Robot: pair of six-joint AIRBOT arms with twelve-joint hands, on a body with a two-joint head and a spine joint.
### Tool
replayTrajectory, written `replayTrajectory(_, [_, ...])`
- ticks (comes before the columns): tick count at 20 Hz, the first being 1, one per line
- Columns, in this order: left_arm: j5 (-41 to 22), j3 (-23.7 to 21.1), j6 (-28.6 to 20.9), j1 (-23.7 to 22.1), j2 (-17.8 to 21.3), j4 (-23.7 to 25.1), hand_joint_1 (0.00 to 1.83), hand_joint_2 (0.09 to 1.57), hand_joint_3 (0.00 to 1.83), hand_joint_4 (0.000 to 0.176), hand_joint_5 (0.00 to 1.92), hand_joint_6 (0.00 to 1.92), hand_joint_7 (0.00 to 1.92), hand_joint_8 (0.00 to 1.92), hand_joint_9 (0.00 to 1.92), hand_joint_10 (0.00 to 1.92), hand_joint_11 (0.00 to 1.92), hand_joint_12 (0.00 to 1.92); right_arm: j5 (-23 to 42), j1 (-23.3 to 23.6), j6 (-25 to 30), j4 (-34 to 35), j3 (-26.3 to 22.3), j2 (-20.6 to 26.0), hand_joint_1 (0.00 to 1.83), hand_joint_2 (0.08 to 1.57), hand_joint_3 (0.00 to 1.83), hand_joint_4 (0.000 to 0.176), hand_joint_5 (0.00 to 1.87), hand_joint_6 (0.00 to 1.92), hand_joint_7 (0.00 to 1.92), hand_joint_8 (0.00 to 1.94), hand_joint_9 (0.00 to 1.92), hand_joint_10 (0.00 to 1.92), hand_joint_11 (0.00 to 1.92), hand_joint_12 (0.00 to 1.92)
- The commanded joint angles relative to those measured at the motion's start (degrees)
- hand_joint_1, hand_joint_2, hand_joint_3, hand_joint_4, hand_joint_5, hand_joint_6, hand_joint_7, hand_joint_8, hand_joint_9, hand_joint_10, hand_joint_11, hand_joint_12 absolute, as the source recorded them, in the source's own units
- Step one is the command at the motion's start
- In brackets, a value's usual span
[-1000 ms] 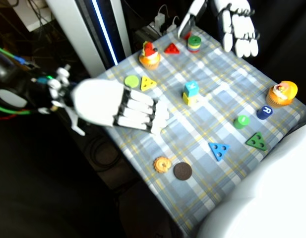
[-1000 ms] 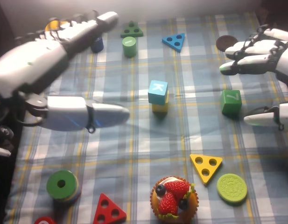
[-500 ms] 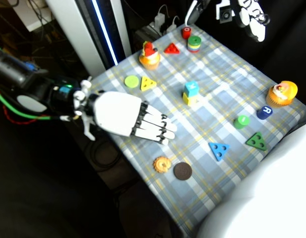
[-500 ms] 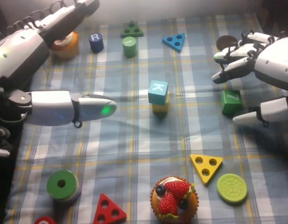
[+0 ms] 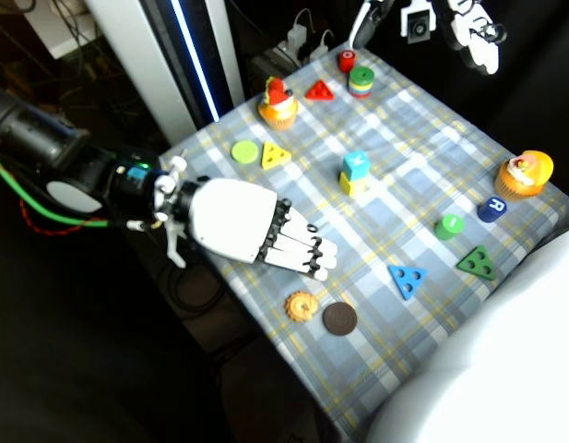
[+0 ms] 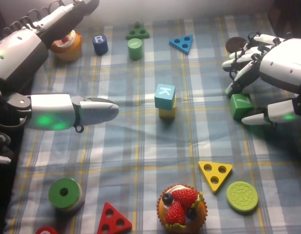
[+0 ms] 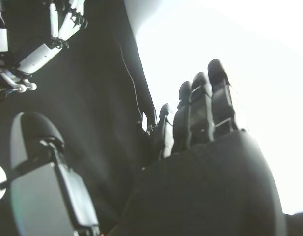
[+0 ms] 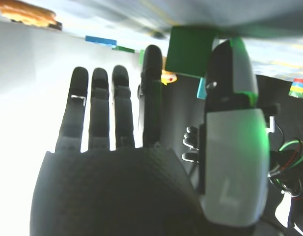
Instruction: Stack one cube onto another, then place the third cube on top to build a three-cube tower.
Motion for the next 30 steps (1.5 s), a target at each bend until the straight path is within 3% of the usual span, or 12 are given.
replayTrajectory(1, [-6.7, -0.2, -0.6, -0.2, -0.3, 0.9, 0.78, 0.79, 0.00, 0.176, 0.04, 0.00, 0.11, 0.00, 0.09, 0.00, 0.00, 0.05, 5.9, 1.0, -0.1, 0.7, 0.1, 0.1, 1.01, 0.94, 0.00, 0.000, 1.02, 0.07, 0.58, 0.01, 0.48, 0.03, 0.00, 1.14])
replayTrajectory(2, [-6.7, -0.2, -0.7, -0.1, -0.3, 0.9, 0.80, 0.78, 0.00, 0.176, 0.05, 0.01, 0.11, 0.01, 0.11, 0.01, 0.04, 0.05, 5.9, 1.0, -0.1, 0.7, 0.1, 0.1, 1.04, 0.94, 0.00, 0.000, 1.06, 0.08, 0.60, 0.01, 0.51, 0.03, 0.00, 1.14])
replayTrajectory(3, [-6.7, -0.2, -0.8, 0.0, -0.3, 0.8, 0.80, 0.78, 0.00, 0.176, 0.04, 0.00, 0.12, 0.01, 0.11, 0.01, 0.04, 0.05, 6.0, 1.0, -0.1, 0.7, 0.1, 0.1, 1.12, 1.00, 0.00, 0.000, 1.16, 0.53, 0.66, 0.00, 0.56, 0.02, 0.00, 1.20])
replayTrajectory(5, [-6.7, -0.2, -0.8, 0.0, -0.4, 0.7, 0.79, 0.78, 0.00, 0.176, 0.03, 0.00, 0.12, 0.00, 0.12, 0.01, 0.04, 0.05, 6.0, 1.0, -0.1, 0.6, 0.0, 0.1, 1.16, 1.04, 0.00, 0.000, 1.13, 0.72, 0.71, 0.01, 0.60, 0.02, 0.03, 1.22])
replayTrajectory(8, [-6.7, -0.2, -0.8, 0.4, -0.4, 0.2, 0.79, 0.78, 0.00, 0.176, 0.03, 0.00, 0.13, 0.01, 0.14, 0.01, 0.10, 0.09, 6.0, 1.6, 0.0, -0.6, -0.1, 0.1, 1.19, 1.03, 0.00, 0.000, 1.17, 0.67, 0.77, 0.01, 0.61, 0.01, 0.00, 1.16])
replayTrajectory(10, [-6.8, -0.2, -0.8, 0.7, -0.3, -0.3, 0.80, 0.78, 0.00, 0.176, 0.02, 0.00, 0.12, 0.00, 0.15, 0.00, 0.01, 0.37, 6.0, 4.5, 1.3, -4.4, -0.3, 0.1, 1.19, 1.02, 0.00, 0.000, 1.19, 0.65, 0.78, 0.01, 0.58, 0.00, 0.00, 1.07])
replayTrajectory(12, [-6.8, -0.1, -0.8, 0.9, -0.1, -0.5, 0.81, 0.78, 0.00, 0.176, 0.02, 0.00, 0.12, 0.00, 0.15, 0.00, 0.00, 0.39, 6.0, 7.8, 3.8, -8.9, -0.2, -0.2, 1.17, 1.02, 0.00, 0.000, 1.18, 0.65, 0.76, 0.00, 0.54, 0.01, 0.00, 1.05])
replayTrajectory(13, [-6.7, 0.0, -0.8, 0.9, 0.0, -0.6, 0.81, 0.78, 0.00, 0.176, 0.02, 0.00, 0.11, 0.00, 0.14, 0.00, 0.00, 0.35, 6.1, 10.0, 6.2, -12.1, 0.3, -0.8, 1.16, 1.02, 0.00, 0.000, 1.19, 0.65, 0.77, 0.00, 0.55, 0.01, 0.00, 1.04])
replayTrajectory(15, [-6.4, 0.3, -0.8, 0.9, 0.0, -0.9, 0.77, 0.80, 0.00, 0.176, 0.03, 0.00, 0.10, 0.00, 0.12, 0.00, 0.00, 0.04, 6.6, 12.8, 9.9, -16.7, 1.7, -2.2, 1.15, 1.04, 0.00, 0.000, 1.15, 0.72, 0.76, 0.00, 0.58, 0.02, 0.00, 1.09])
replayTrajectory(19, [-4.6, 1.6, -0.8, 0.9, 0.0, -2.0, 0.75, 0.80, 0.00, 0.176, 0.05, 0.01, 0.10, 0.00, 0.15, 0.01, 0.02, 0.02, 7.2, 17.9, 19.6, -26.5, 5.7, -6.7, 1.19, 1.04, 0.00, 0.000, 1.15, 0.69, 0.77, 0.01, 0.58, 0.01, 0.00, 1.05])
replayTrajectory(26, [-2.8, 2.9, -0.8, 0.7, -0.3, -3.3, 0.76, 0.82, 0.01, 0.164, 0.10, 0.01, 0.10, 0.00, 0.15, 0.00, 0.07, 0.06, 6.4, 19.4, 21.8, -31.1, 8.1, -10.4, 1.20, 1.01, 0.00, 0.000, 1.22, 0.57, 0.76, 0.00, 0.56, 0.00, 0.00, 1.01])
replayTrajectory(30, [-2.7, 3.0, -0.8, 0.7, -0.3, -3.3, 0.78, 0.87, 0.02, 0.176, 0.08, 0.00, 0.10, 0.00, 0.16, 0.00, 0.00, 0.00, 5.4, 19.4, 21.8, -32.1, 8.2, -10.8, 1.20, 1.01, 0.00, 0.000, 1.24, 0.53, 0.76, 0.00, 0.56, 0.01, 0.00, 1.01])
